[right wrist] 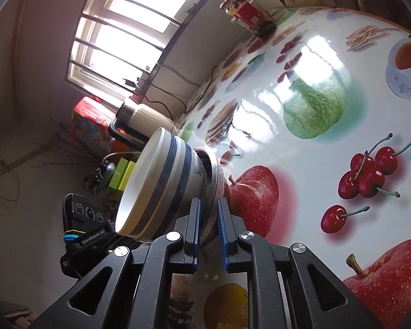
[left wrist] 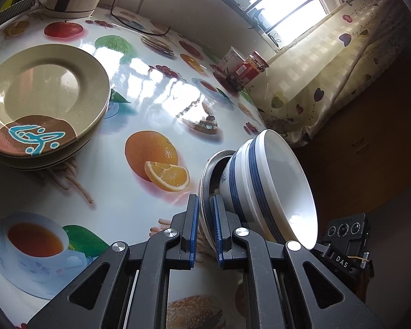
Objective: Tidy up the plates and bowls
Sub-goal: 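Lift and carry the bowl stack with both tools toward the beige plates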
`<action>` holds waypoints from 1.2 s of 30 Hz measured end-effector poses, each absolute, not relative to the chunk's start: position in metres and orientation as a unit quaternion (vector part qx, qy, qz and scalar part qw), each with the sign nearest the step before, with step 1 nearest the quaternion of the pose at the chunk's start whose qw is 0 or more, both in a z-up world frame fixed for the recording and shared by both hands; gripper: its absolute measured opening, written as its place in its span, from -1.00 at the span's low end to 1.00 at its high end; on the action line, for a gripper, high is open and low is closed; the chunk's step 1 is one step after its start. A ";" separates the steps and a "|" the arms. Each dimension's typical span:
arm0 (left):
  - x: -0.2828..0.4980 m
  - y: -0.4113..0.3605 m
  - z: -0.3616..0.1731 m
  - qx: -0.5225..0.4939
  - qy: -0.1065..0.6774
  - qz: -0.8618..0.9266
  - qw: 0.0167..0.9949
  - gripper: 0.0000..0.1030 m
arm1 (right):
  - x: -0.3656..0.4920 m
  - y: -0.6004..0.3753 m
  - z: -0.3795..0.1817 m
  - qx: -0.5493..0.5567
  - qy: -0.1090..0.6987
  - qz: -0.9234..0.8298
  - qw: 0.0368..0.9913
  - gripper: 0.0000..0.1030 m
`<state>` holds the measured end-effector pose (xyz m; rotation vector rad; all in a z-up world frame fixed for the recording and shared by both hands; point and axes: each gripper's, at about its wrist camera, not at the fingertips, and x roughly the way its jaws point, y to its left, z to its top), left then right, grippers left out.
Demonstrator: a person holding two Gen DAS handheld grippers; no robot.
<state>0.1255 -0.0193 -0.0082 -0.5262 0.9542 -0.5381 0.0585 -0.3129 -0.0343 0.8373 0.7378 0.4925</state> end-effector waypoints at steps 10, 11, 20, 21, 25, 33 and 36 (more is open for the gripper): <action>0.123 -0.004 0.002 -0.254 0.439 -0.243 0.827 -0.81 | 0.065 -0.301 -0.023 0.385 0.346 0.241 0.821 -0.74; 0.124 -0.003 0.003 -0.255 0.438 -0.242 0.828 -0.81 | 0.066 -0.300 -0.022 0.384 0.346 0.243 0.821 -0.74; 0.129 0.013 0.013 -0.260 0.430 -0.229 0.833 -0.82 | 0.081 -0.287 -0.013 0.381 0.347 0.257 0.818 -0.74; 0.130 0.015 0.015 -0.261 0.429 -0.227 0.834 -0.83 | 0.082 -0.285 -0.012 0.380 0.347 0.260 0.818 -0.74; 0.135 0.027 0.018 -0.269 0.425 -0.220 0.836 -0.82 | 0.091 -0.278 -0.006 0.375 0.348 0.267 0.817 -0.74; 0.142 0.042 0.015 -0.271 0.427 -0.200 0.839 -0.82 | 0.112 -0.260 -0.004 0.369 0.362 0.282 0.809 -0.74; 0.144 0.050 0.014 -0.275 0.425 -0.196 0.840 -0.82 | 0.117 -0.255 -0.004 0.367 0.365 0.285 0.807 -0.73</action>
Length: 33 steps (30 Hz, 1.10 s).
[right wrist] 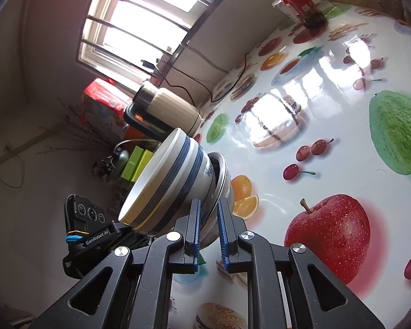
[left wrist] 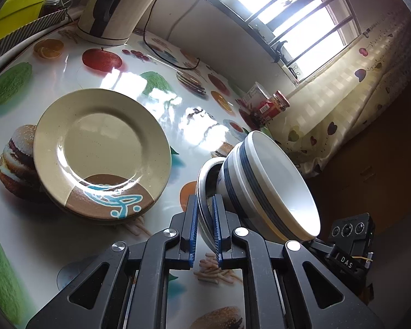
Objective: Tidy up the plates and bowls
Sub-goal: 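Lift and carry the bowl stack with both tools toward the beige plates, then lower the bowl stack onto the beige plates and open both tools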
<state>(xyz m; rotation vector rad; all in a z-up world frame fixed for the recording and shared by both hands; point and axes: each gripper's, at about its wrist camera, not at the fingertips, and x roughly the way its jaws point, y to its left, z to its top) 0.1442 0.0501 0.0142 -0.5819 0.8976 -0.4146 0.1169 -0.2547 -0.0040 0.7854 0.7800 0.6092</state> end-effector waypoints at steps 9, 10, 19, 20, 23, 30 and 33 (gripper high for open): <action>0.151 0.075 0.022 -0.277 0.409 -0.177 0.851 -0.82 | 0.138 -0.234 0.001 0.355 0.371 0.304 0.802 -0.73; 0.152 0.078 0.023 -0.278 0.408 -0.175 0.852 -0.82 | 0.141 -0.231 0.002 0.354 0.371 0.307 0.802 -0.73; 0.159 0.108 0.022 -0.279 0.399 -0.148 0.861 -0.82 | 0.167 -0.200 0.004 0.342 0.380 0.330 0.794 -0.73; 0.160 0.111 0.022 -0.279 0.399 -0.145 0.861 -0.82 | 0.170 -0.196 0.003 0.342 0.382 0.332 0.791 -0.73; 0.162 0.121 0.019 -0.284 0.400 -0.140 0.860 -0.82 | 0.176 -0.186 0.001 0.339 0.387 0.338 0.788 -0.73; 0.167 0.138 0.016 -0.289 0.396 -0.126 0.862 -0.82 | 0.193 -0.166 0.000 0.326 0.396 0.349 0.784 -0.73; 0.168 0.146 0.013 -0.291 0.397 -0.120 0.862 -0.82 | 0.200 -0.158 0.001 0.322 0.398 0.354 0.783 -0.73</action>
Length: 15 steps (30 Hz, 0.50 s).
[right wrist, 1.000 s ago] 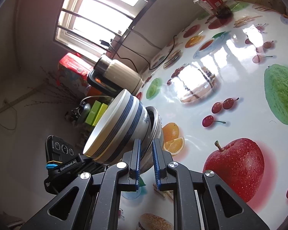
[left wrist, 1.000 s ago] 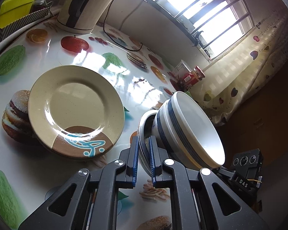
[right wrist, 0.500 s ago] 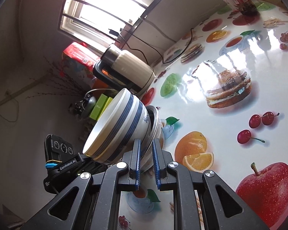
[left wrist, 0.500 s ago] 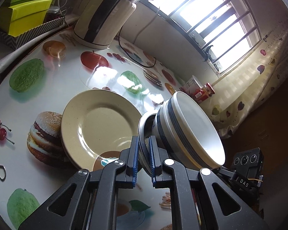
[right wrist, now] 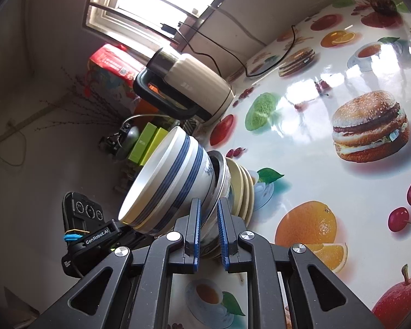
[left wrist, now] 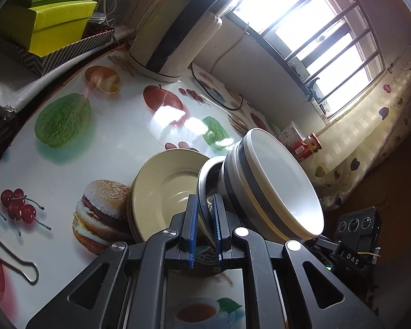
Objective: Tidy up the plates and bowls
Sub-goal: 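Lower the bowl stack onto the beige plates and open both tools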
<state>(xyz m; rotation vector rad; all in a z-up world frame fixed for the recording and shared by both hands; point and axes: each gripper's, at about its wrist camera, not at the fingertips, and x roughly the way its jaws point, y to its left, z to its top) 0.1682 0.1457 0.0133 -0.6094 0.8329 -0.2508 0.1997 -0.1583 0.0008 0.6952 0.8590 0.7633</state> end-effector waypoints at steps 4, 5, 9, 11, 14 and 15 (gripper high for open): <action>0.171 0.153 0.010 -0.292 0.398 -0.114 0.862 -0.82 | 0.208 -0.148 0.000 0.314 0.403 0.357 0.782 -0.73; 0.172 0.155 0.009 -0.293 0.398 -0.113 0.862 -0.82 | 0.210 -0.146 0.000 0.313 0.404 0.359 0.781 -0.73; 0.173 0.162 0.007 -0.297 0.398 -0.106 0.862 -0.82 | 0.216 -0.137 -0.002 0.308 0.408 0.362 0.780 -0.73; 0.174 0.164 0.006 -0.296 0.397 -0.103 0.863 -0.82 | 0.221 -0.133 -0.003 0.306 0.411 0.363 0.779 -0.73; 0.175 0.166 0.003 -0.298 0.404 -0.095 0.859 -0.82 | 0.224 -0.128 -0.003 0.302 0.413 0.365 0.778 -0.73; 0.175 0.167 0.002 -0.297 0.405 -0.093 0.859 -0.82 | 0.225 -0.127 -0.004 0.301 0.414 0.366 0.777 -0.73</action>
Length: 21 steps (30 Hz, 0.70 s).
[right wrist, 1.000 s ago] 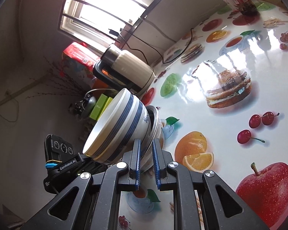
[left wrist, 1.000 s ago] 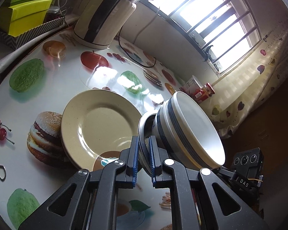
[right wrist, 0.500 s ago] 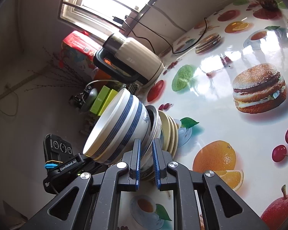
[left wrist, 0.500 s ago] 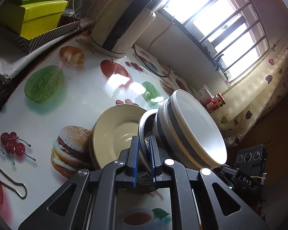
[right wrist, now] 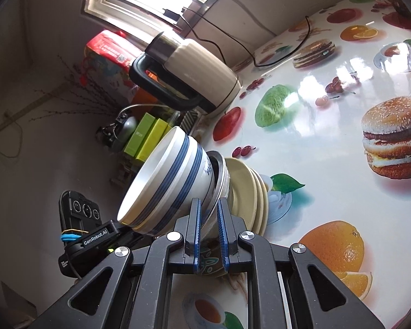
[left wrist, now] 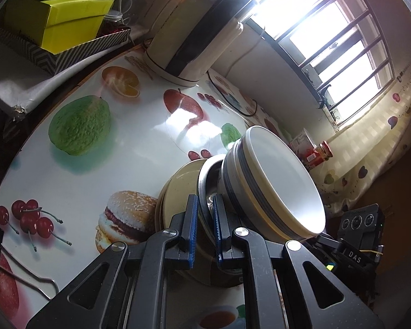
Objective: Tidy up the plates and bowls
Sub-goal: 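Lower the bowl stack onto the beige plates and open both tools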
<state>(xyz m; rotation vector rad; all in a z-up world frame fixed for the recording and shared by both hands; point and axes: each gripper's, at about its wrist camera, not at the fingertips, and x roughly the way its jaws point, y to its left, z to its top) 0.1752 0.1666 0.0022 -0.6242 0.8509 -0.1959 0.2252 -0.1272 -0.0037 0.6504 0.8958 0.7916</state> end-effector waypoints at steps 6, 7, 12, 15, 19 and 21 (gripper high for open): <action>0.176 0.166 0.000 -0.299 0.406 -0.095 0.858 -0.82 | 0.229 -0.125 -0.008 0.299 0.417 0.365 0.777 -0.73; 0.175 0.166 -0.001 -0.300 0.406 -0.096 0.858 -0.82 | 0.229 -0.125 -0.008 0.299 0.417 0.364 0.777 -0.73; 0.173 0.167 -0.003 -0.308 0.404 -0.101 0.855 -0.82 | 0.230 -0.126 -0.013 0.299 0.422 0.355 0.779 -0.73; 0.172 0.166 -0.003 -0.308 0.405 -0.100 0.855 -0.82 | 0.229 -0.126 -0.013 0.300 0.421 0.355 0.778 -0.73; 0.173 0.166 -0.003 -0.305 0.406 -0.098 0.856 -0.80 | 0.230 -0.126 -0.013 0.301 0.422 0.355 0.778 -0.73; 0.172 0.166 -0.003 -0.301 0.406 -0.096 0.857 -0.76 | 0.230 -0.125 -0.013 0.299 0.424 0.354 0.778 -0.73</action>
